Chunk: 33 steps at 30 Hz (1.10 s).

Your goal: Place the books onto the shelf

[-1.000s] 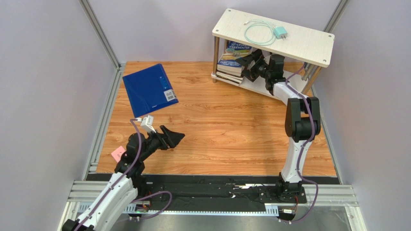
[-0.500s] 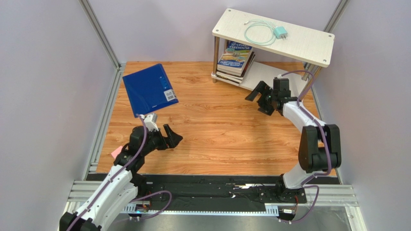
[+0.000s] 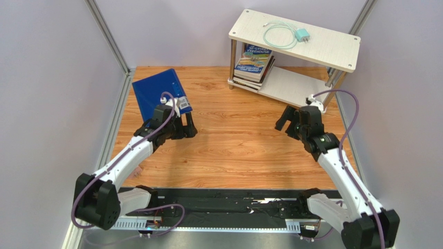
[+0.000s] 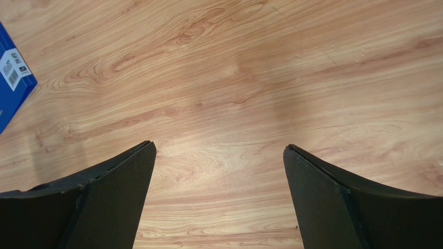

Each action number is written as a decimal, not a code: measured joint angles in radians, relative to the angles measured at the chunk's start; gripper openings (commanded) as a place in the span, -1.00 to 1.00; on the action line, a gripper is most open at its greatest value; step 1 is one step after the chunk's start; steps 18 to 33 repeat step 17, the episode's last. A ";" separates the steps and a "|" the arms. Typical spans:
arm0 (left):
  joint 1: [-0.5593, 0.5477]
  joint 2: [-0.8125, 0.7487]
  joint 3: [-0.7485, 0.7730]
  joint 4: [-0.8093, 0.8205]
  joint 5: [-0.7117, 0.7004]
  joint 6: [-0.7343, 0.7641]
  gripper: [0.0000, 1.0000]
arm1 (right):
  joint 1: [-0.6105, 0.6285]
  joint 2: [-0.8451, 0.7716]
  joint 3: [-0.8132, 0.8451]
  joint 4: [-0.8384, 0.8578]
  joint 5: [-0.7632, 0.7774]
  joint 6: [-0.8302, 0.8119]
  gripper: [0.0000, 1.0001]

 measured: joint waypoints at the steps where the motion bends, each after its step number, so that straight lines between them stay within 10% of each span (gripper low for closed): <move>1: 0.000 0.032 0.035 -0.005 -0.005 0.013 0.99 | 0.002 -0.052 -0.026 -0.008 0.016 0.001 1.00; 11: 0.000 0.246 0.257 -0.066 -0.053 0.093 0.97 | 0.009 -0.346 -0.182 -0.054 0.096 0.008 1.00; 33: 0.000 0.264 0.265 -0.070 -0.041 0.115 0.93 | 0.010 -0.266 -0.182 -0.030 0.109 -0.003 1.00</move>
